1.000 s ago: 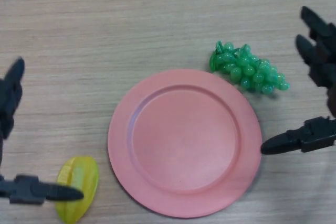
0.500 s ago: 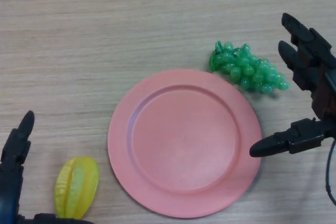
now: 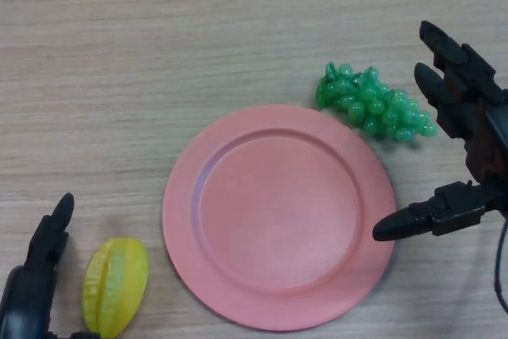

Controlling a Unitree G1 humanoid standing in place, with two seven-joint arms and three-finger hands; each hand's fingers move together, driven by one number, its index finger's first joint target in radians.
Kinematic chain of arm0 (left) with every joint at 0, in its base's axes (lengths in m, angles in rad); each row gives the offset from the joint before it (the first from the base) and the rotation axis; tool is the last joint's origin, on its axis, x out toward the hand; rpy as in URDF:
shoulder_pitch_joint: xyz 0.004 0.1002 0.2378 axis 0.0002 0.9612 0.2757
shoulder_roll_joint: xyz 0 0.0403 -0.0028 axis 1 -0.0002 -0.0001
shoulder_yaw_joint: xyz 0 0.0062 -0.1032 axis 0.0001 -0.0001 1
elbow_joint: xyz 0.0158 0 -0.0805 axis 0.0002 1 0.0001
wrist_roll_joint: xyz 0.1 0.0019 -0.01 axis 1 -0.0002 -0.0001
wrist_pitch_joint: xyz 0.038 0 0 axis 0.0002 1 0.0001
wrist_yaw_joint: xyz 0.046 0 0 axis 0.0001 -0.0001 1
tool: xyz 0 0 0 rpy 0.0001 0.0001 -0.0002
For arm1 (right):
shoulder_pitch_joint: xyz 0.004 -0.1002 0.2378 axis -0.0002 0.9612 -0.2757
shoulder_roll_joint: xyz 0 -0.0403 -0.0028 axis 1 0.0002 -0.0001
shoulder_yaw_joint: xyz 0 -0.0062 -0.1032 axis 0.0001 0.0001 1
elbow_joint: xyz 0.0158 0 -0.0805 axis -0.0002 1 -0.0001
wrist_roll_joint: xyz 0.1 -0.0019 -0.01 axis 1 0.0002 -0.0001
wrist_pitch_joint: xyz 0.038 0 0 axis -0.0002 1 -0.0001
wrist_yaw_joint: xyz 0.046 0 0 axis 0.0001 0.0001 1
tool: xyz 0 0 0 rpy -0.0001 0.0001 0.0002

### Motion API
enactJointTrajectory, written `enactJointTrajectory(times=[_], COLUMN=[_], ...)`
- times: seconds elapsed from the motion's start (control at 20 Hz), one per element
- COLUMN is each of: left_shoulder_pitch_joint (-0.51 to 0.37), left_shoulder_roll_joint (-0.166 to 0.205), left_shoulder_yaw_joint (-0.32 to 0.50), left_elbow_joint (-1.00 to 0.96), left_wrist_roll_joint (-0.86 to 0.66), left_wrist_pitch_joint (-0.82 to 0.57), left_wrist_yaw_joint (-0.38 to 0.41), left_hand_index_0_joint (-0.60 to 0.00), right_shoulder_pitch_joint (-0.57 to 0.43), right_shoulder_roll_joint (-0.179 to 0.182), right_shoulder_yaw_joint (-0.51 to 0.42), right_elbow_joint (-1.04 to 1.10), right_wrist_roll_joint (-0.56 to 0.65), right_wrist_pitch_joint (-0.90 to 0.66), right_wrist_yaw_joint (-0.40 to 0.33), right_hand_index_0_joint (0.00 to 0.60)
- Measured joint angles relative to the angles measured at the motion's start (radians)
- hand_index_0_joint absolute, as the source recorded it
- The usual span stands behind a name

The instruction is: Pick up the yellow starfruit and place it on the plate

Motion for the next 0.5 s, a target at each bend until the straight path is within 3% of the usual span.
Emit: enactJointTrajectory(times=[0.3, 0.45, 0.5], left_shoulder_pitch_joint=[0.005, 0.012, 0.012], left_shoulder_roll_joint=[0.000, 0.000, 0.000], left_shoulder_yaw_joint=[0.000, 0.000, 0.000], left_elbow_joint=[0.038, 0.002, -0.010], left_wrist_roll_joint=[-0.040, -0.176, -0.225], left_wrist_pitch_joint=[-0.062, -0.009, 0.008], left_wrist_yaw_joint=[-0.001, -0.012, -0.018], left_hand_index_0_joint=[0.000, 0.000, -0.150], right_shoulder_pitch_joint=[0.005, 0.005, 0.005], right_shoulder_roll_joint=[0.000, 0.000, 0.000], right_shoulder_yaw_joint=[-0.001, -0.001, -0.001], right_elbow_joint=[0.000, 0.000, 0.000], right_wrist_roll_joint=[0.000, 0.000, 0.000], right_wrist_pitch_joint=[0.000, 0.000, 0.000], right_wrist_yaw_joint=[0.004, 0.007, 0.012], right_hand_index_0_joint=[0.000, 0.000, 0.000])
